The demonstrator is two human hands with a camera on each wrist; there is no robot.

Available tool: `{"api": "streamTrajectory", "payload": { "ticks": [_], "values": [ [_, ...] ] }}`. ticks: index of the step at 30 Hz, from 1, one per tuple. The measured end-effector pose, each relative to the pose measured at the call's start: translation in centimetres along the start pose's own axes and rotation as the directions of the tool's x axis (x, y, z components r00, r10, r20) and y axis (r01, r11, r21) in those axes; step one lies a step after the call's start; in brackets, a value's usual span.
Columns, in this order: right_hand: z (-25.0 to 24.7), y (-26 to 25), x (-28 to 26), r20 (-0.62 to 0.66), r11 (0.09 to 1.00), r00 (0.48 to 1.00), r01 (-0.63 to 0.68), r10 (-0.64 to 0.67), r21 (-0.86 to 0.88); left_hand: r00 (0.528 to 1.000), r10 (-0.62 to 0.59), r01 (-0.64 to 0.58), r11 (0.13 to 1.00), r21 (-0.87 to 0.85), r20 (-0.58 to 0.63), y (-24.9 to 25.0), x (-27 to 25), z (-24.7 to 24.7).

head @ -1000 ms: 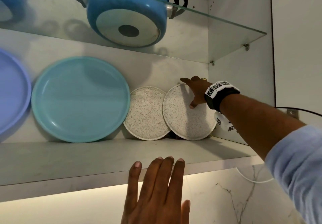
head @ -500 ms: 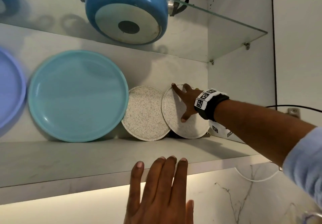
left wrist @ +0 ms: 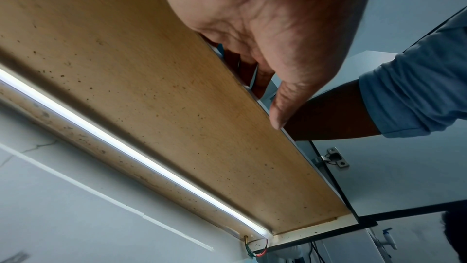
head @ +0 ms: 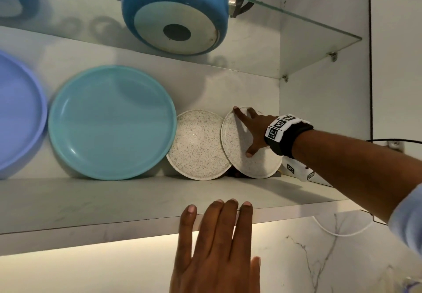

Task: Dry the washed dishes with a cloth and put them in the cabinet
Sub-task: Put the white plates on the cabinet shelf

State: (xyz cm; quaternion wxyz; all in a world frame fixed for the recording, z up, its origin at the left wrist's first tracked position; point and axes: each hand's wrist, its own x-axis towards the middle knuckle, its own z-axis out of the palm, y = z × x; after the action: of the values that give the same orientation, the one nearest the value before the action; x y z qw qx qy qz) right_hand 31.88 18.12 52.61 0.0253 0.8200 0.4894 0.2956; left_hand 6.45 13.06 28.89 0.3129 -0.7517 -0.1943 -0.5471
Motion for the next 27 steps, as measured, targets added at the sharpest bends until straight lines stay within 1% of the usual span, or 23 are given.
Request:
{"api": "streamTrajectory", "payload": {
  "ticks": [17, 19, 24, 27],
  "values": [
    [-0.1, 0.0, -1.7, 0.041, 1.0, 0.999, -0.007, 0.007, 0.004, 1.0, -0.012, 0.012, 1.0, -0.011, -0.008, 0.1, 0.0, 0.1],
    [-0.1, -0.1, -1.8, 0.037, 1.0, 0.999, 0.013, -0.013, -0.015, 1.0, -0.013, 0.013, 1.0, -0.009, 0.002, 0.1, 0.0, 0.1],
    [-1.0, -1.1, -2.0, 0.0, 0.986, 0.993, 0.119, -0.12, -0.114, 1.0, -0.011, 0.011, 1.0, -0.005, 0.015, 0.1, 0.0, 0.0],
    [-1.6, -2.1, -2.0, -0.006, 0.976, 0.988, 0.152, -0.155, -0.153, 0.999, -0.025, 0.026, 0.999, -0.022, 0.034, 0.1, 0.1, -0.1]
  ]
}}
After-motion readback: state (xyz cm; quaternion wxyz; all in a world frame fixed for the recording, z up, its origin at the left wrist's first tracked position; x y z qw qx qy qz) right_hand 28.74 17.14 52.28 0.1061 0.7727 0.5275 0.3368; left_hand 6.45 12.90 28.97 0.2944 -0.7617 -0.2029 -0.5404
